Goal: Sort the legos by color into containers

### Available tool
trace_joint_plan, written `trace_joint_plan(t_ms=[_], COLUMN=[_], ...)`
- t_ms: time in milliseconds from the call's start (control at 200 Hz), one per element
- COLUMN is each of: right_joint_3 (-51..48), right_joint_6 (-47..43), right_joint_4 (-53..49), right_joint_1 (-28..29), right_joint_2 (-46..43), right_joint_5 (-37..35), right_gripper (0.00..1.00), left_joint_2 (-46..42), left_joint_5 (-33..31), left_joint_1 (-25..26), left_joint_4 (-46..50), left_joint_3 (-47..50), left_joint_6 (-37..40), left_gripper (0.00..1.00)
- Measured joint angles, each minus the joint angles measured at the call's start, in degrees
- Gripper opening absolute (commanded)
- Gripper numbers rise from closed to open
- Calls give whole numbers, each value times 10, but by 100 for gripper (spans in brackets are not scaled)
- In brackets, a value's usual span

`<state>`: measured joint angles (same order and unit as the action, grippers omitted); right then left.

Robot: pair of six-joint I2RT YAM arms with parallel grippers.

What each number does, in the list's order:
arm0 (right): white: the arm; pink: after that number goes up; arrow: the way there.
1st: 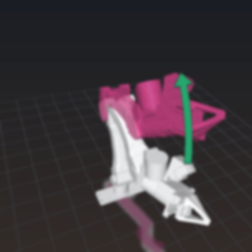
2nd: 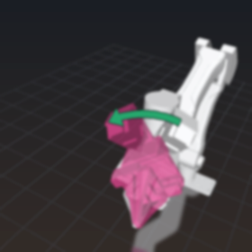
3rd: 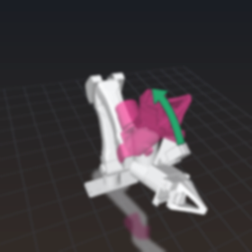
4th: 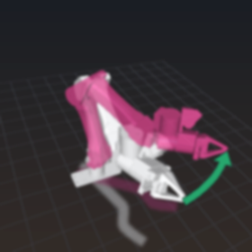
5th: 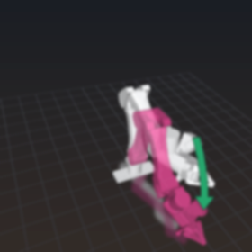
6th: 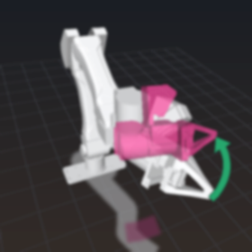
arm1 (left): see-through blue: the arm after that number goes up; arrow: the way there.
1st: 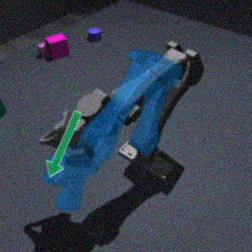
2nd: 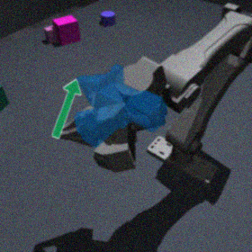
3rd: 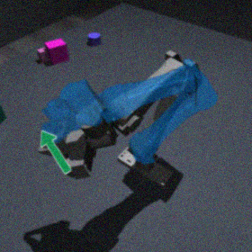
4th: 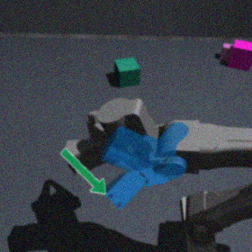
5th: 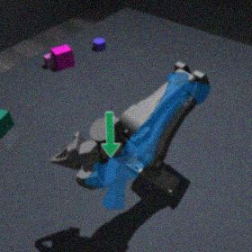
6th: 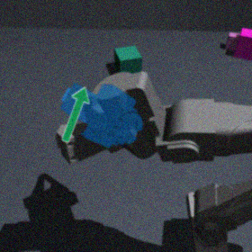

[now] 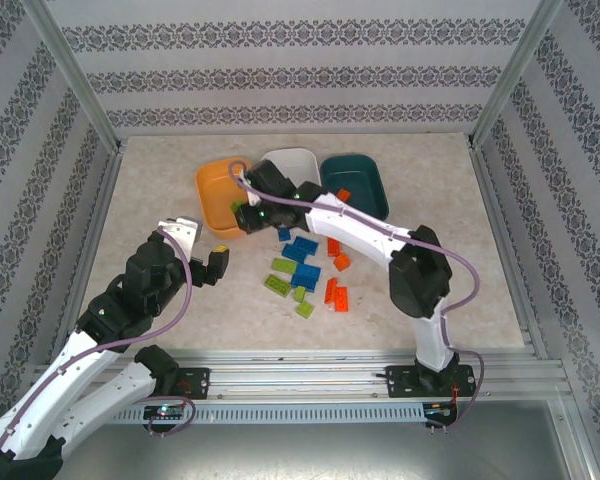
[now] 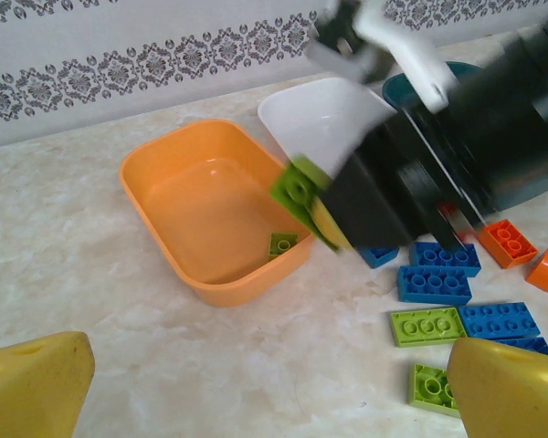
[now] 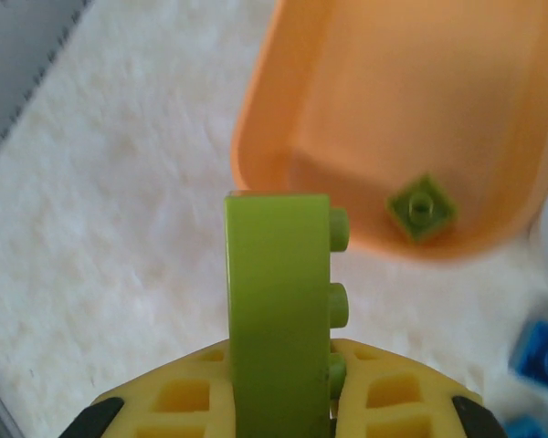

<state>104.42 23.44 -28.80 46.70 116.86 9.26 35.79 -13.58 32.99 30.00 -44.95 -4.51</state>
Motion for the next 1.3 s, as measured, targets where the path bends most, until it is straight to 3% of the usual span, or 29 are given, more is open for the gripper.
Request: trace_joint_plan(t_ms=[280, 430, 530, 694, 859, 1139, 1299], right_joint_3=[242, 371, 429, 440, 320, -119, -282], right_joint_6=[3, 8, 8, 6, -9, -23, -37], right_joint_4=[-17, -45, -58, -67, -77, -46, -57], right_joint_1=[-61, -80, -82, -82, -73, -38, -36], right_joint_2=[206, 308, 343, 332, 224, -147, -219], right_joint_5=[8, 17, 20, 24, 14, -24, -24], right_gripper=[20, 46, 51, 57, 58, 59, 60], left_joint_2=[13, 32, 48, 69, 60, 28, 36], left_joint_5=[0, 1, 5, 15, 21, 44, 116], left_joint_1=[0, 0, 0, -1, -1, -1, -1], left_joint_4=[0, 0, 0, 0, 0, -1, -15], left_joint_3=[0, 0, 0, 0, 0, 0, 1], left_joint_6=[0, 0, 0, 0, 0, 0, 0], left_gripper=[100, 100, 100, 100, 100, 100, 100])
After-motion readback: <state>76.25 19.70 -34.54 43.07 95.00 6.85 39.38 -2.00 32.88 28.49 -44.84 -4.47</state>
